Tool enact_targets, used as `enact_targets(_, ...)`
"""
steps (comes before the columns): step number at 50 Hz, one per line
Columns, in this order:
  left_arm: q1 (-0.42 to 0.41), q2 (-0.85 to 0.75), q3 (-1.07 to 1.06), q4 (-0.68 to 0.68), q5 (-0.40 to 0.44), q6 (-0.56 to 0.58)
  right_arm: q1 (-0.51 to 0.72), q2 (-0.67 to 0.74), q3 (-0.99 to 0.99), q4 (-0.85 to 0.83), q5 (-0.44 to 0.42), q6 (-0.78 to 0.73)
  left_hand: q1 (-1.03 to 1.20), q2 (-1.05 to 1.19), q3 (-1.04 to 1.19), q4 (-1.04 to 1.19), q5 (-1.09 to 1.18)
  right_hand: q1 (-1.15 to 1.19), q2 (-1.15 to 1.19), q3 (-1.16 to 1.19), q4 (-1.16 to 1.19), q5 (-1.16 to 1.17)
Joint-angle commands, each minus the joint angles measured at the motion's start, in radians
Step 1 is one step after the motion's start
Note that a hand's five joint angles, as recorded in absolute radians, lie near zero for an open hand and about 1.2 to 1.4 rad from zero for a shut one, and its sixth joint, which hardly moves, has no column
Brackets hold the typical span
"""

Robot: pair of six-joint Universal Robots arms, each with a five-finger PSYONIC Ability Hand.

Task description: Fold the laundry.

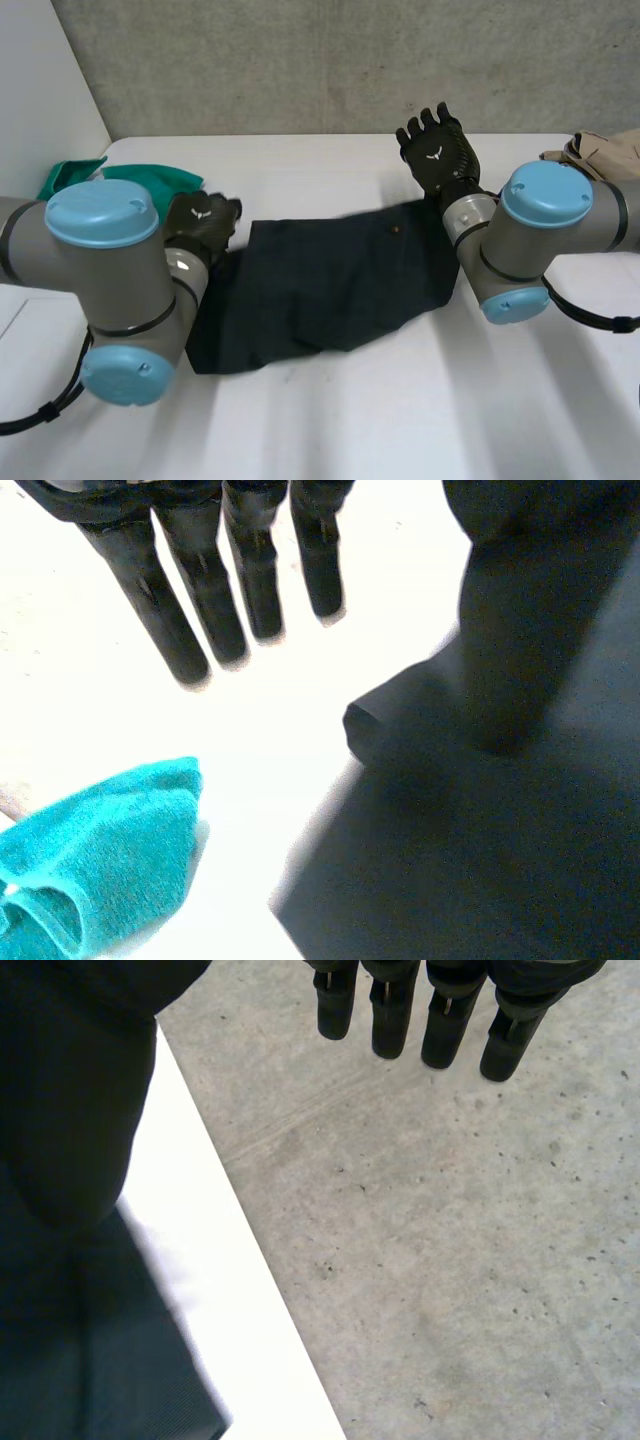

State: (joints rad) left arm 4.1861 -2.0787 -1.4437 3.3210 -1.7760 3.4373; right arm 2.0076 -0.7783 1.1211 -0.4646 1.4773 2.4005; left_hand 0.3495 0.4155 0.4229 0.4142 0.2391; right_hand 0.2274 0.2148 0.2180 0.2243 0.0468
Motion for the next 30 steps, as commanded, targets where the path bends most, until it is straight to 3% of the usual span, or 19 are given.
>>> enact_targets(1, -0.012, 0.003, -0.001, 0.025, -0.005, 0.002, -0.003, -0.142, 0.12, 0.161, 0.0, 0.069, -0.118, -0.184, -0.192, -0.183, -0.182, -0.053, -0.04, -0.043, -0.05, -0.047)
enact_targets(9, -0.011, 0.16, -0.161, 0.018, 0.012, 0.0, -0.012, -0.335, 0.27, 0.428, -0.008, 0.356, -0.101, -0.167, -0.174, -0.165, -0.165, -0.053, -0.04, -0.043, -0.05, -0.047)
enact_targets(14, 0.006, 0.242, -0.288, 0.015, 0.067, 0.0, -0.013, -0.387, 0.394, 0.534, -0.025, 0.528, -0.068, -0.134, -0.142, -0.133, -0.133, 0.192, 0.204, 0.201, 0.195, 0.198)
enact_targets(23, 0.092, 0.233, -0.389, 0.015, 0.268, 0.002, 0.002, -0.406, 0.529, 0.405, -0.08, 0.565, 0.098, 0.032, 0.025, 0.034, 0.034, 0.248, 0.261, 0.257, 0.251, 0.254)
enact_targets(26, 0.094, 0.155, -0.371, 0.02, 0.285, 0.003, 0.01, -0.347, 0.526, 0.341, -0.074, 0.554, 0.327, 0.261, 0.254, 0.262, 0.263, 0.251, 0.264, 0.26, 0.254, 0.257)
enact_targets(27, 0.095, 0.125, -0.351, 0.02, 0.285, 0.01, 0.013, -0.323, 0.522, 0.322, -0.071, 0.551, 0.511, 0.445, 0.438, 0.446, 0.447, 0.26, 0.272, 0.269, 0.263, 0.266)
enact_targets(30, 0.094, 0.086, -0.319, 0.018, 0.282, 0.025, 0.017, -0.259, 0.505, 0.249, -0.062, 0.546, 0.691, 0.625, 0.618, 0.627, 0.627, 0.33, 0.342, 0.339, 0.333, 0.336)
